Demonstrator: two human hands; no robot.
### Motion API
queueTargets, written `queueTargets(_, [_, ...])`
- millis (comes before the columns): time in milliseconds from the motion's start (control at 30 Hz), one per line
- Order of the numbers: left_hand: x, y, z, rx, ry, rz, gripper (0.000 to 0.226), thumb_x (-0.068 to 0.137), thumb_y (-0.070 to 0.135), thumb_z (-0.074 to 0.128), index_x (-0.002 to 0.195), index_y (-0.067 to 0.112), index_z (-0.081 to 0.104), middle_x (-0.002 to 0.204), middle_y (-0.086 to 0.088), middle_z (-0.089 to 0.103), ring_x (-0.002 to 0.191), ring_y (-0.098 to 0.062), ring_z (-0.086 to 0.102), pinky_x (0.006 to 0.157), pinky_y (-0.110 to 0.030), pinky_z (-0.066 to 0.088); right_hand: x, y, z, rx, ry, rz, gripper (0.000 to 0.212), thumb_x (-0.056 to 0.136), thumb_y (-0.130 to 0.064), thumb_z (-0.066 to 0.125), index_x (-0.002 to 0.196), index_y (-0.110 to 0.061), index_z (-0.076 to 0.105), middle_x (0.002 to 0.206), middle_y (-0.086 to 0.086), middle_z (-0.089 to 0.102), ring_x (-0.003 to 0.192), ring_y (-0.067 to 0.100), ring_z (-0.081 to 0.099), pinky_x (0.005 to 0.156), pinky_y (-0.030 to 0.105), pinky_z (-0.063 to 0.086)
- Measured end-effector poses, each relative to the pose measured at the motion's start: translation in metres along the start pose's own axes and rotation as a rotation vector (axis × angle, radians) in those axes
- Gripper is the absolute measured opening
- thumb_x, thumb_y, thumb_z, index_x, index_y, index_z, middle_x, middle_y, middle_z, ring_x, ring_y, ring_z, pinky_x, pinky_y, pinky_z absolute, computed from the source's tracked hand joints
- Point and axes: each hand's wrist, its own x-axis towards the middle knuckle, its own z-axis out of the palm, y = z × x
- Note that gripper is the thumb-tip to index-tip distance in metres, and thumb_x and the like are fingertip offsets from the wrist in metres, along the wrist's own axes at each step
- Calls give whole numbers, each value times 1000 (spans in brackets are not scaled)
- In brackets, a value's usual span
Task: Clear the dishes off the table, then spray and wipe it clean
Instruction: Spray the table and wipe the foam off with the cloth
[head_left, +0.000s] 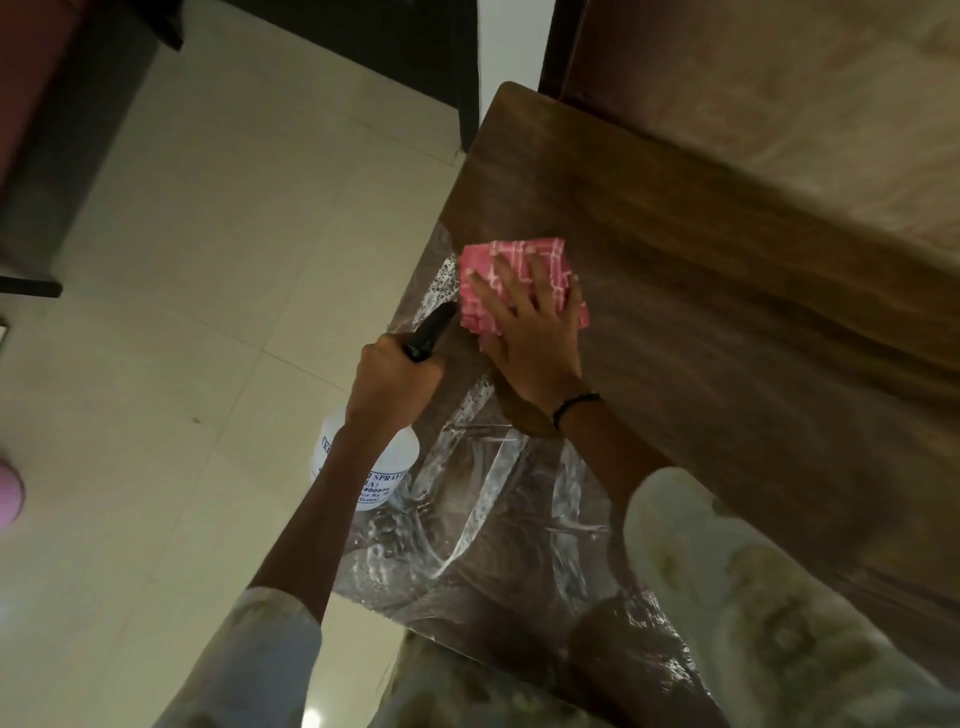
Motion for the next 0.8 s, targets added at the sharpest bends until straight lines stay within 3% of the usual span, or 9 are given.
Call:
queueTargets(100, [1,-2,-1,4,3,-5,12,80,14,57,68,16,58,62,-12,56,51,-29,50,49,-29,37,-29,7,13,-62,-12,-169,55,95,-55,27,147,-37,24,157,-1,24,145,32,15,109,68,18])
queueTargets(133, [1,-2,-2,11,2,-5,9,79,14,56,77,16,64,63,-12,57,48,-27,49,49,-28,37,-37,16,17,-84,-10,-197,58,93,-58,29,147,-38,22,157,-1,24,145,32,16,109,66,18])
queueTargets(200, [4,-5,-4,23,4,-2,30,78,16,54,105,18,67,64,-8,56,42,-20,44,46,-25,34,-48,30,17,-119,4,-203,64,89,-62,31,148,-39,18,157,-1,23,145,31,17,111,65,18])
queueTargets(267, [8,-9,-7,38,20,-13,39,77,19,55,115,17,64,61,-5,53,40,-15,41,43,-23,30,-47,37,12,-143,5,-190,68,86,-64,29,148,-38,18,157,-1,24,144,31,19,110,65,20])
queueTargets(333, [13,-12,-10,28,38,-13,34,77,18,55,110,13,65,58,-4,52,40,-16,40,42,-23,29,-40,40,9,-145,-11,-169,69,85,-64,28,148,-38,17,157,-1,23,144,31,19,110,65,19])
queueTargets(433, [16,-9,-15,38,21,7,9,80,14,56,78,8,63,55,-6,49,41,-21,40,43,-26,31,-22,42,3,-116,-17,-100,68,86,-60,32,148,-37,18,158,-1,21,145,30,14,111,65,14])
queueTargets(500, [19,-8,-19,48,6,17,17,81,12,55,64,13,54,53,-6,48,42,-23,41,46,-29,34,-4,41,-2,-81,-18,-55,66,88,-57,35,148,-36,19,158,-1,19,146,30,11,111,66,13])
queueTargets(733, [22,-16,-26,36,-8,51,12,83,13,55,73,9,60,50,-6,46,41,-21,37,45,-27,29,68,-1,-20,-24,-45,51,61,97,-51,30,151,-34,8,161,1,3,147,32,-2,111,67,3])
queueTargets(800, [21,-21,-28,31,-21,60,15,83,14,56,74,3,61,50,-8,45,42,-23,36,45,-28,28,71,-18,-17,-11,-30,26,59,96,-52,29,150,-33,13,160,3,8,147,34,2,110,68,3])
